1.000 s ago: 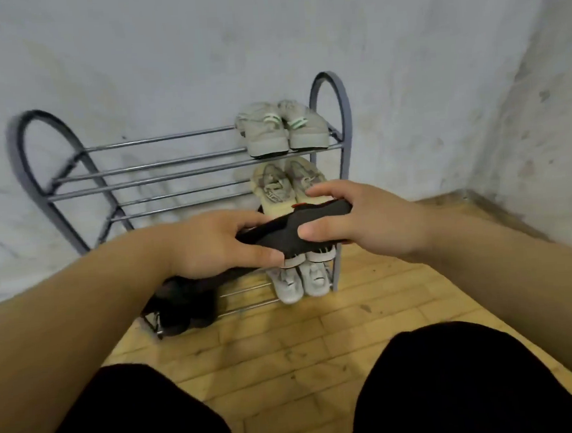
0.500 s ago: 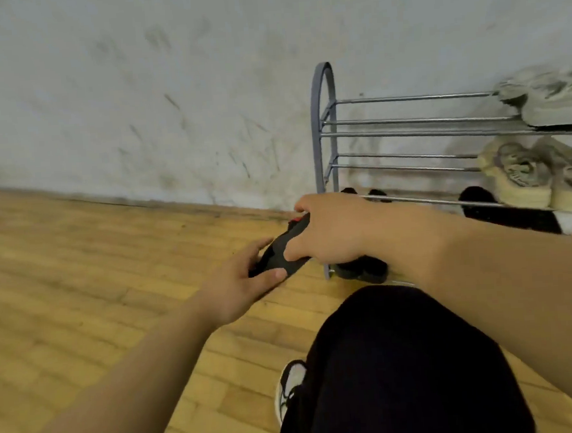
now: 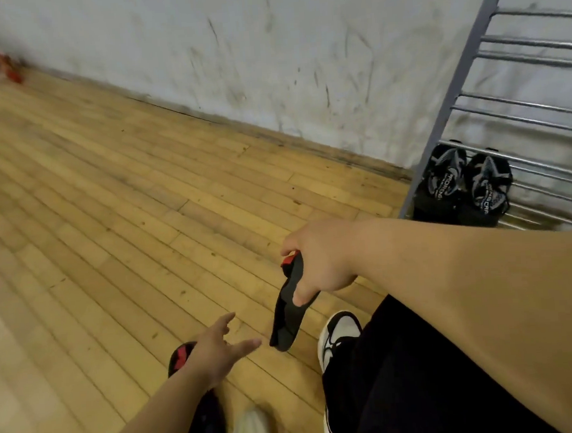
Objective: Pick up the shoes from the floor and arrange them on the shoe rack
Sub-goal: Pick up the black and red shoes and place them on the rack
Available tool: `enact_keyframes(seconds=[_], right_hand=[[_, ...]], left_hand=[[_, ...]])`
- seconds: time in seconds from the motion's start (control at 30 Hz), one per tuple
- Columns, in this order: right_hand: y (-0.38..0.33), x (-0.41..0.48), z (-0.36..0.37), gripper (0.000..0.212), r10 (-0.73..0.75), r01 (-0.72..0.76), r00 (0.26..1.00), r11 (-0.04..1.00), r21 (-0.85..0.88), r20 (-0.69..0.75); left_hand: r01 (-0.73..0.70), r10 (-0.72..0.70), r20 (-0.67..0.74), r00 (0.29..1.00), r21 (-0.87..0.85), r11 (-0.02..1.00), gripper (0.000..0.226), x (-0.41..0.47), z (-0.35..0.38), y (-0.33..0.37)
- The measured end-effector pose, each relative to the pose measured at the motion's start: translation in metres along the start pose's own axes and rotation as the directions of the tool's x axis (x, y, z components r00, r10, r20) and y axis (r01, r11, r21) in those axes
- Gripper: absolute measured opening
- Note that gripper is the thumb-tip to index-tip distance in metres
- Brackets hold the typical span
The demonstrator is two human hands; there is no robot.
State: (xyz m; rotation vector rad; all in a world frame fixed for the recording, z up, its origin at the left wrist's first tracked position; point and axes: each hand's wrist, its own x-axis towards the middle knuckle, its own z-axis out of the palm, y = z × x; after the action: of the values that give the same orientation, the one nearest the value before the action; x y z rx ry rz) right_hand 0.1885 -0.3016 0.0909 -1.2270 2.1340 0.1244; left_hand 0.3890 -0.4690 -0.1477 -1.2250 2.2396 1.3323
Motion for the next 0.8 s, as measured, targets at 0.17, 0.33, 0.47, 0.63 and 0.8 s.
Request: enact_keyframes(seconds=[0.17,0.33,0.47,0.63,0.8], right_hand=[[-0.005,0.022,0.000,0.092,-0.031,0.031,0.999,1.000,-0.003,0.045],[-0.008,0.034,0.002,0.089,-0.044,0.043,0.998,0.999,0.031,0.040],[-0.002,0.038,0.006,0.088,-0.019,0.017,0.999,0.996,0.089,0.026],[0.004,0.037,0.005,0.087,0.019,-0.022,0.999,0.996,0.090,0.035],[0.009,0.033,-0.002,0.087,0.081,-0.082,0.997,0.989,0.127,0.008]], left_hand=[[0.348,-0.312,-0.230,0.922,0.139,0.927,0.124,0.016,0.006,-0.077],[0.549,-0.522,-0.229,0.822,0.075,0.832,0.144,0.031,0.030,-0.132],[0.610,-0.571,-0.233,0.787,0.153,0.778,0.137,0.030,0.048,-0.142],[0.589,-0.555,-0.206,0.806,0.181,0.788,0.132,0.018,0.036,-0.123],[0.491,-0.532,-0.021,0.847,-0.352,0.797,0.118,0.022,0.019,-0.070]])
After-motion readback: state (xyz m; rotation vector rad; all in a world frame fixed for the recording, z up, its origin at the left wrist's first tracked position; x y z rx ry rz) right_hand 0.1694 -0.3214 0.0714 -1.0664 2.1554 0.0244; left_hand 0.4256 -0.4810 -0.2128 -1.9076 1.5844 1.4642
